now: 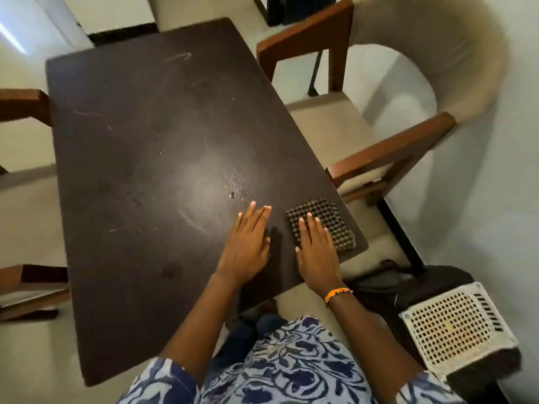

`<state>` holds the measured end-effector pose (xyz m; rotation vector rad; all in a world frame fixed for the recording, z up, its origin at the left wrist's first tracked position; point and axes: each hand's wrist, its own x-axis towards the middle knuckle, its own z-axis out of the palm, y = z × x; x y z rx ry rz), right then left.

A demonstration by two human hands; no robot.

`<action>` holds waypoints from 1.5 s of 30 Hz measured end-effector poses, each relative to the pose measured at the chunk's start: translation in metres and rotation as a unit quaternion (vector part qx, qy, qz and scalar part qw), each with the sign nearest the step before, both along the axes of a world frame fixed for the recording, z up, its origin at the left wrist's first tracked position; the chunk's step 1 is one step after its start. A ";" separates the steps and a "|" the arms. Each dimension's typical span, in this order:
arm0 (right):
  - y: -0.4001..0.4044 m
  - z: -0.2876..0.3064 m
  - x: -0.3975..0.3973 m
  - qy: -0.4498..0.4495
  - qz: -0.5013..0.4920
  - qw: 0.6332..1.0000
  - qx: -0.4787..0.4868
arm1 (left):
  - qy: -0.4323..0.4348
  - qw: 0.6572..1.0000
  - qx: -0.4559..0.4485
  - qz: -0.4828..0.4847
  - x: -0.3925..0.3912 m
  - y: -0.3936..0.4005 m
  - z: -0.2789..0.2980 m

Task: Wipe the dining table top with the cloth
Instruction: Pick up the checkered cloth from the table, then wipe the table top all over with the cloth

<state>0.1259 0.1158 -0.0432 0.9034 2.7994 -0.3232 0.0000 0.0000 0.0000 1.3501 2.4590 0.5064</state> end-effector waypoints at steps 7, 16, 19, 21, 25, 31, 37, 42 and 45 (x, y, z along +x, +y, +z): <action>0.015 0.006 0.001 -0.021 0.014 1.000 0.009 | -0.187 0.978 0.043 0.087 0.006 0.007 -0.009; 0.028 0.058 -0.050 0.123 -0.089 0.975 -0.164 | -0.464 0.855 0.087 0.213 -0.008 0.022 0.030; 0.019 0.074 -0.085 0.194 -0.122 0.918 -0.324 | -0.475 0.844 0.122 0.220 -0.022 0.018 0.054; 0.006 0.084 -0.113 0.228 -0.142 0.862 -0.431 | -0.480 0.826 0.156 0.250 -0.038 0.007 0.065; -0.028 0.090 -0.169 0.249 -0.172 0.779 -0.550 | -0.425 0.819 0.192 0.333 -0.080 -0.022 0.075; -0.078 0.090 -0.289 0.240 -0.102 0.781 -0.567 | -0.336 0.880 0.152 0.298 -0.195 -0.080 0.082; -0.091 0.095 -0.463 0.242 0.025 0.892 -0.380 | -0.239 0.919 0.091 0.299 -0.348 -0.118 0.074; -0.126 0.069 -0.603 0.232 0.170 0.928 -0.236 | -0.110 0.919 -0.014 0.377 -0.448 -0.151 0.031; -0.155 0.025 -0.650 0.042 0.314 0.930 -0.188 | -0.096 0.917 -0.014 0.387 -0.479 -0.165 -0.001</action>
